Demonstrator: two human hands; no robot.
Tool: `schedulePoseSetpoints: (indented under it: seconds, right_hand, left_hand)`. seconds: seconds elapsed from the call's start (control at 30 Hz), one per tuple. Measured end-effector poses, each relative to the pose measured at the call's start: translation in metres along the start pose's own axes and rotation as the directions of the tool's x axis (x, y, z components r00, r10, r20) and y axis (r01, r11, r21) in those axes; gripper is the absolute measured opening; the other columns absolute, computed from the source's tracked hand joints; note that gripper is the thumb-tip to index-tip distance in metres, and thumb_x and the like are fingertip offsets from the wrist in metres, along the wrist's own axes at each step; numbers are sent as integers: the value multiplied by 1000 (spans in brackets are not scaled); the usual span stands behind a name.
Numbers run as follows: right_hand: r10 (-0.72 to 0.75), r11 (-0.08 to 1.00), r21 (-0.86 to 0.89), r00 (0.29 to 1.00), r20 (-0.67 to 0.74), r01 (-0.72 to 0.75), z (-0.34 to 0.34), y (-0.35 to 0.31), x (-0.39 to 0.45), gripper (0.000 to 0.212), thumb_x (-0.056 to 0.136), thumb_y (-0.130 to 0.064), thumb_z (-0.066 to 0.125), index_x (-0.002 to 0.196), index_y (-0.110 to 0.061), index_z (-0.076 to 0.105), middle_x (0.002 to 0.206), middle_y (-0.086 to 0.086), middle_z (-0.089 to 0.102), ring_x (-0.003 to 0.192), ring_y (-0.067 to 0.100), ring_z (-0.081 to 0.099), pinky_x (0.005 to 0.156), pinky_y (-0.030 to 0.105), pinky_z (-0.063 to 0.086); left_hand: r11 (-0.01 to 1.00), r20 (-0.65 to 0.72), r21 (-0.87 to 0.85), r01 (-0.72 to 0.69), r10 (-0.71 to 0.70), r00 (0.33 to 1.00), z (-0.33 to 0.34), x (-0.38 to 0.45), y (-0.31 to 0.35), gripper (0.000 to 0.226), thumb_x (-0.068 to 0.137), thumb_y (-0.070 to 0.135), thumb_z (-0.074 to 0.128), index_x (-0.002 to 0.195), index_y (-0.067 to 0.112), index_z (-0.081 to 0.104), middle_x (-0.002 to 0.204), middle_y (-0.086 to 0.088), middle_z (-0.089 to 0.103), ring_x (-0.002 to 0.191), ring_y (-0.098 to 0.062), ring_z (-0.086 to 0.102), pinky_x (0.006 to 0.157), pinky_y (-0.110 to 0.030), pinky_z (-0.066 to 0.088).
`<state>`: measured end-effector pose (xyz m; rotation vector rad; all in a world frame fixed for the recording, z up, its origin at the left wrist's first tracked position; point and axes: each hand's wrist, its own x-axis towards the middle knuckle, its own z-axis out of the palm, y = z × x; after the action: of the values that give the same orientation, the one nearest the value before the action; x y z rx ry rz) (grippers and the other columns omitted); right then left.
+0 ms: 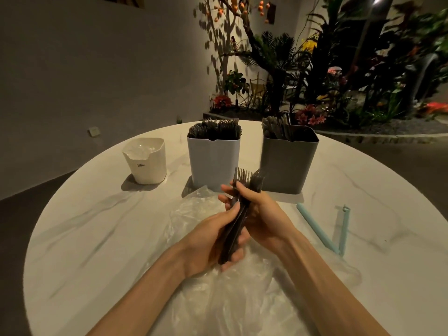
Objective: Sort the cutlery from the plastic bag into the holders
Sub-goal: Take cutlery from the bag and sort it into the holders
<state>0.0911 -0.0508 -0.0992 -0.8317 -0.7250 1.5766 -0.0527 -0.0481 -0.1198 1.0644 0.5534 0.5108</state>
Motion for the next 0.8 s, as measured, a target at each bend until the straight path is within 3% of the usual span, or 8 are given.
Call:
schedulePoseSetpoints:
  seconds: [0.07,0.2,0.3,0.47,0.57,0.63,0.7,0.8]
  right_hand:
    - [-4,1000,-26,1000,18,4,0,1,-1,33,98,-19,59,127,-4,60,124,12,70,111,21,69,95,33,51]
    - [-69,993,-97,997,32,72,-1,-2,0,36,95,-20,64,127,-4,63,127,11,68,120,22,64,107,39,47]
    - [-121,980,-156,992,45,127,-4,-3,-1,41,92,-20,69,126,3,62,127,26,63,123,31,61,110,43,45]
    - [-216,917,-353,975,-48,186,-3,3,0,31,93,-29,70,101,1,70,97,18,74,78,17,72,87,32,58]
    - [-242,923,-323,968,-71,208,2,2,-2,28,99,-26,60,93,-1,71,86,13,74,83,17,72,79,24,57]
    - [-240,927,-312,969,-60,210,3,2,-3,28,102,-24,56,94,-1,70,87,11,75,85,17,72,81,26,58]
    - [-226,930,-308,973,-49,201,2,2,-3,31,103,-26,53,96,2,65,88,11,73,76,15,71,80,28,57]
    - [-222,921,-330,975,-14,205,4,4,-3,41,103,-31,54,108,8,60,92,15,67,64,11,58,67,24,51]
  left_hand:
    - [999,-19,-46,-17,16,1000,0,0,-1,30,104,43,45,105,13,44,71,-6,44,44,-14,37,36,-23,35]
    - [993,-71,-74,-95,90,993,-3,1,-1,32,103,36,49,125,12,52,72,-3,45,43,-8,29,38,-19,26]
    - [986,-144,-23,-163,158,977,-4,2,0,32,103,33,48,129,15,54,74,-2,49,46,-7,28,39,-19,22]
    - [974,-222,2,-225,220,950,-5,3,1,32,105,34,46,132,21,57,73,-2,51,48,-8,29,39,-18,24]
    - [973,-196,-53,-223,208,958,-5,1,3,44,104,49,39,129,23,64,74,-3,52,48,-9,25,43,-23,16]
    - [970,-184,-75,-232,215,959,-5,1,4,54,102,57,33,123,22,69,75,-6,54,48,-10,24,46,-26,13]
    - [968,-208,-63,-244,227,951,-6,1,3,50,103,52,36,124,19,67,78,-8,55,47,-10,27,43,-24,17]
    - [962,-262,21,-273,269,927,-6,2,0,38,105,40,42,128,13,56,85,-10,56,46,-12,34,38,-22,25]
